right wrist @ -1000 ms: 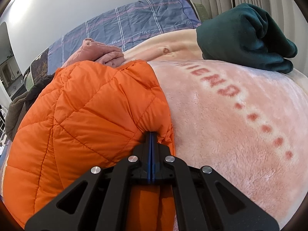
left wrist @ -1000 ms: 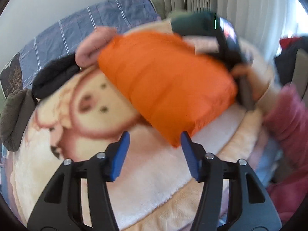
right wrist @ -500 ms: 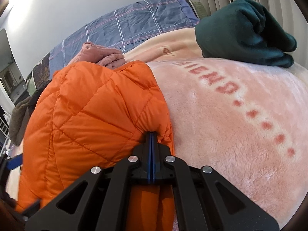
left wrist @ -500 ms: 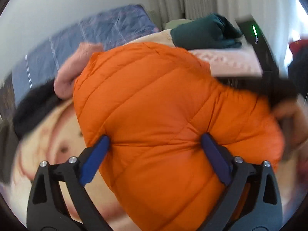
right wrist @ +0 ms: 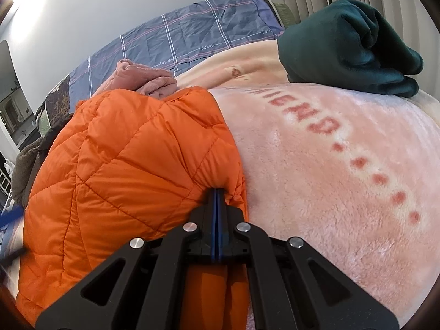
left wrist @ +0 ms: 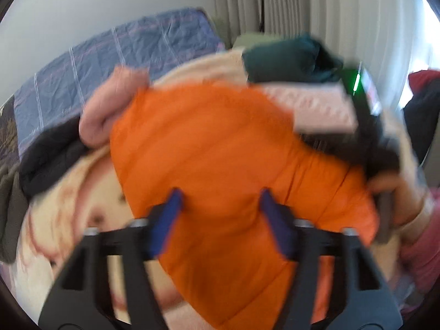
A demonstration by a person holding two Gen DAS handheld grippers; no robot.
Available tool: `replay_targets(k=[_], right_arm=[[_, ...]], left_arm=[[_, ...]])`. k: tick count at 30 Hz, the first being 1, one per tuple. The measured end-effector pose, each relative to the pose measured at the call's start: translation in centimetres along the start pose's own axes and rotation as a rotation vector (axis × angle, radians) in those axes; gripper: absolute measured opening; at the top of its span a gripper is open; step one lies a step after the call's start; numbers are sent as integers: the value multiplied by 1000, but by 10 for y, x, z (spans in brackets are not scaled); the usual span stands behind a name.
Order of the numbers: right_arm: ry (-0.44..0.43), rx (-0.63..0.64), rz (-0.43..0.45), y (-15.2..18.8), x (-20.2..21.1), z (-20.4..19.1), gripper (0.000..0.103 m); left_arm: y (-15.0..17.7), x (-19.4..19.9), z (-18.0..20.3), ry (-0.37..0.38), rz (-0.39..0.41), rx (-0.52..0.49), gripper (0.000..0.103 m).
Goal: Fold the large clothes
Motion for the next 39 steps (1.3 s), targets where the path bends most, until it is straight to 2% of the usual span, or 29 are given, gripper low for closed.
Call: replay_targets(k=[3,6,8,9,10,12,16,19,20,21,22,23,24,26,29,30,32,35,39], right_arm=[[4,3,1,0,0,1,0],[-1,-3,4,0,0,2,1],[-4,-5,6,0,1,2,1],[-4,-10,7,1,1,3,2],[0,-17,8,1,1,4,2],[-20,-35,10,1,1,8,2],[-19,-29,11,0,1,6,2],[-44,-52,20,1,4,11,4],[-70,-86,19,3,9,17,7],[-77,-116,10,5,16,23,17],[-67,-147,-1,9,26,30,28],[-32,-166,-22,14,38,36,53],[-15,-166,-31,20,54,42,59],[-64,-155,-18,31,79,47,60],[-187,-198,-18,51,104,51,71],[-243,-216,-33,57,107,50,74],[-292,-246,-76,64,107,45,78],[-321,-282,-91,66,107,34,78],[-281,-205,6,52,121,13,79]], left_arm=[[-34,3,13,-2,70,-44,48],[-65,-31,18,-47,71,-74,49],[-71,-71,6,-131,19,-62,74],[-67,-100,-4,-177,-44,-57,81],[-59,-122,-13,-168,-74,-25,85],[-57,-127,-25,-108,-89,55,86],[-49,-126,-21,-148,-87,6,86],[-49,-125,-20,-151,-85,1,86],[-49,-125,-22,-149,-84,1,86],[-48,-124,-22,-149,-81,-3,86],[-48,-124,-23,-152,-78,-8,86],[-46,-124,-24,-156,-76,-12,86],[-45,-124,-24,-156,-75,-15,86],[-45,-125,-26,-147,-77,-11,86],[-45,-125,-25,-149,-79,-11,86],[-45,-125,-25,-151,-78,-12,86],[-44,-124,-26,-151,-76,-11,86],[-43,-122,-26,-157,-70,-13,86],[-41,-121,-27,-155,-67,-10,86]])
Point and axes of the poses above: each gripper's, at about its wrist camera, not at the fingertips, and x roughly against the way its jaws point, z to its right, y to its underside, the point moved 1 cm from there along -x, roughly the way its jaws point, and after that the axes turned 13 degrees about x, right-handed, at the moved point
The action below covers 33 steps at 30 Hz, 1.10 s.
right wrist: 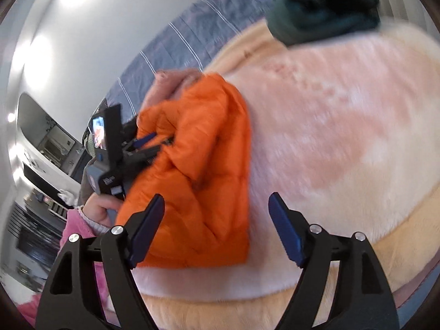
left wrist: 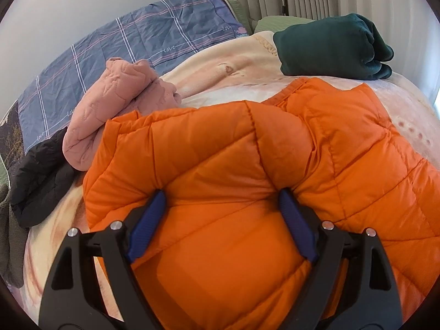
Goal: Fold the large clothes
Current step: 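Grasp the jacket bundle with the left tool while the right tool grips its side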
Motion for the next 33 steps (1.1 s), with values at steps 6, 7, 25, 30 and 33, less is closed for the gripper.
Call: replay_targets(k=[6,7,25,30,33], right_arm=[[18,-34,-182,25,-42,7,91],[-5,-63,-160,29,-42,12,91],[-167,-123,-141,17,-53,8,86],[-161,-69,-124,25,-55,1,44],[-114,-25,-119,27,-61,-4,42]], left_arm=[[0,1,0,2,3,-1,86],[1,1,0,3,5,-2,86],[2,2,0,13,16,4,86],[-1,2,1,28,17,16,86],[-2,3,1,33,21,21,86]])
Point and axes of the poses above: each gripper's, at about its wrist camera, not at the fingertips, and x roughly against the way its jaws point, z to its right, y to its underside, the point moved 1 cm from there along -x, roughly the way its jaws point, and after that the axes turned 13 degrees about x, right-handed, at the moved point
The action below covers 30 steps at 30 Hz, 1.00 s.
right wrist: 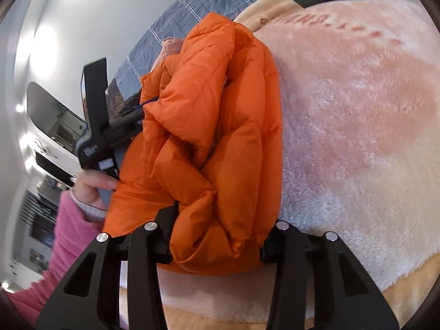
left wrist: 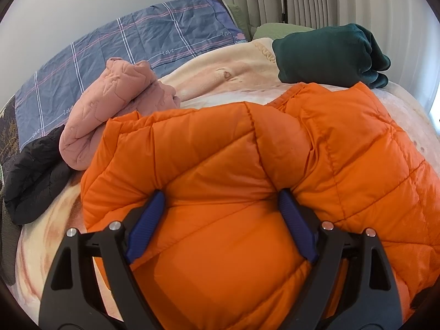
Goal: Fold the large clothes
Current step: 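Grasp the jacket bundle with the left tool while the right tool grips its side, then carry the folded jacket with both tools and set it beside the green clothes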
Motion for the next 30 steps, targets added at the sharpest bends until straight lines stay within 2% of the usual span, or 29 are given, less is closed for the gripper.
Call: replay_targets(k=[4,6,8,10,11,14,16,17,18,19,20,22,23,27,30], right_arm=[[31,21,6,5,-2,-9,42],[50,49,16,7,-2,-16,42],[60,60,18,5,-5,-21,43],[63,61,16,3,-7,-23,44],[63,64,15,2,-9,-24,45],[66,82,13,2,-14,-25,47],[69,88,12,1,-17,-27,47],[71,92,12,1,-17,-28,45],[79,102,19,0,-16,-32,39],[102,127,37,-3,-14,-38,34],[136,169,58,-2,-7,-45,27],[256,346,136,-16,5,-72,23],[286,383,160,-22,8,-79,23],[324,390,218,-77,17,-75,22],[399,430,241,-132,8,-60,22]], left_arm=[[-7,18,-8,18,20,42,87],[-12,39,-32,35,69,148,93],[-12,48,-58,14,90,239,97],[-9,38,-86,1,33,326,98],[-5,29,-97,20,-5,374,101],[13,-1,-122,206,-126,570,101],[20,-15,-123,299,-163,660,101],[20,-18,-119,320,-164,666,100],[19,-18,-116,332,-159,663,97],[15,-17,-110,359,-153,653,79],[7,-12,-103,366,-145,640,66],[-13,3,-86,342,-102,571,48],[-29,13,-75,334,-59,524,43],[-104,43,-40,332,95,416,42],[-170,42,-14,294,185,293,43]])
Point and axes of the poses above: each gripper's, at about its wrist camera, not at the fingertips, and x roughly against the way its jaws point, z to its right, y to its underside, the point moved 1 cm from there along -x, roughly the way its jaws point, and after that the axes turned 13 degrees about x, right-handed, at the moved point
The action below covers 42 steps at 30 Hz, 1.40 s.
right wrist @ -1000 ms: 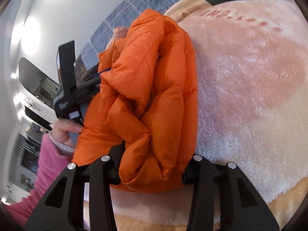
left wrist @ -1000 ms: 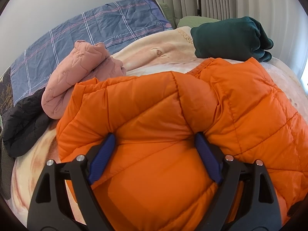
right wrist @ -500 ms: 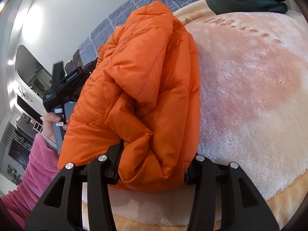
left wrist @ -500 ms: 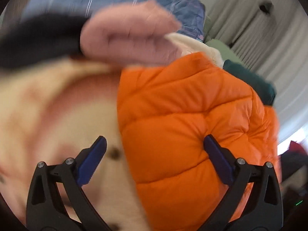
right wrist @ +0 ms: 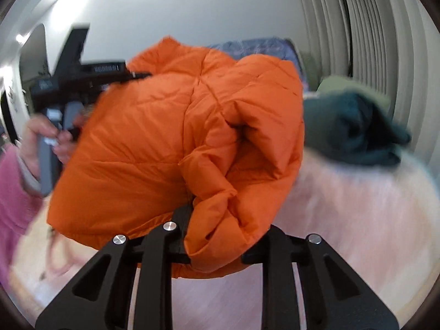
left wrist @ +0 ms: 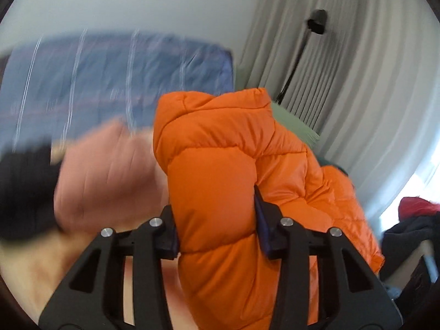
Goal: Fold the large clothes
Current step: 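Carry the folded jacket with both tools and set it beside the green clothes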
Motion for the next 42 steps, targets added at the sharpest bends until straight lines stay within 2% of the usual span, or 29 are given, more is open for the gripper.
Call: replay_targets(k=[2,5,7,9,10,11,12,13,15,16,17,18,20,23,27,32,35,36,39,42], right_arm=[[20,-18,-9,-24,-27,23,22],[57,-70,-9,-51,-76,56,22],[95,-86,-25,-61,-113,73,22],[105,-131,-76,-57,-159,92,22],[116,-145,-102,-51,-178,98,22],[142,-149,-139,-42,-199,101,23],[176,-166,-218,-24,-225,104,29],[176,-207,-246,-13,-236,109,32],[176,-251,-208,-12,-230,113,41],[210,-250,-200,-14,-225,114,42],[225,-251,-204,-12,-224,114,44],[225,-256,-216,-9,-226,112,46],[224,-261,-217,-8,-229,114,49],[229,-261,-210,-7,-222,109,54],[207,-297,-191,5,-215,120,61],[166,-373,-95,11,-178,128,65],[181,-352,-8,12,-143,127,67],[204,-326,25,11,-131,125,69],[276,-260,105,8,-111,118,70],[279,-238,109,11,-113,114,70]], left_arm=[[-31,-20,10,-37,27,-55,43],[-76,-68,20,-130,52,-79,43],[-92,-92,23,-188,84,-115,45],[-93,-114,19,-253,112,-162,52],[-91,-138,18,-315,114,-194,58],[-84,-152,12,-361,107,-216,70],[-71,-173,6,-430,98,-252,76],[-62,-185,1,-451,89,-272,78],[-16,-228,-20,-453,-21,-352,79],[3,-242,-24,-473,-51,-398,79],[19,-247,-28,-485,-13,-438,78],[28,-244,-30,-473,59,-444,78],[25,-245,-36,-446,47,-407,78],[20,-245,-37,-445,7,-388,81],[24,-241,-41,-471,30,-397,85],[24,-209,-51,-510,83,-308,98],[35,-171,-49,-467,174,-258,101],[39,-163,-47,-456,180,-257,101],[58,-134,-37,-396,165,-240,101],[78,-102,-26,-329,132,-194,101]])
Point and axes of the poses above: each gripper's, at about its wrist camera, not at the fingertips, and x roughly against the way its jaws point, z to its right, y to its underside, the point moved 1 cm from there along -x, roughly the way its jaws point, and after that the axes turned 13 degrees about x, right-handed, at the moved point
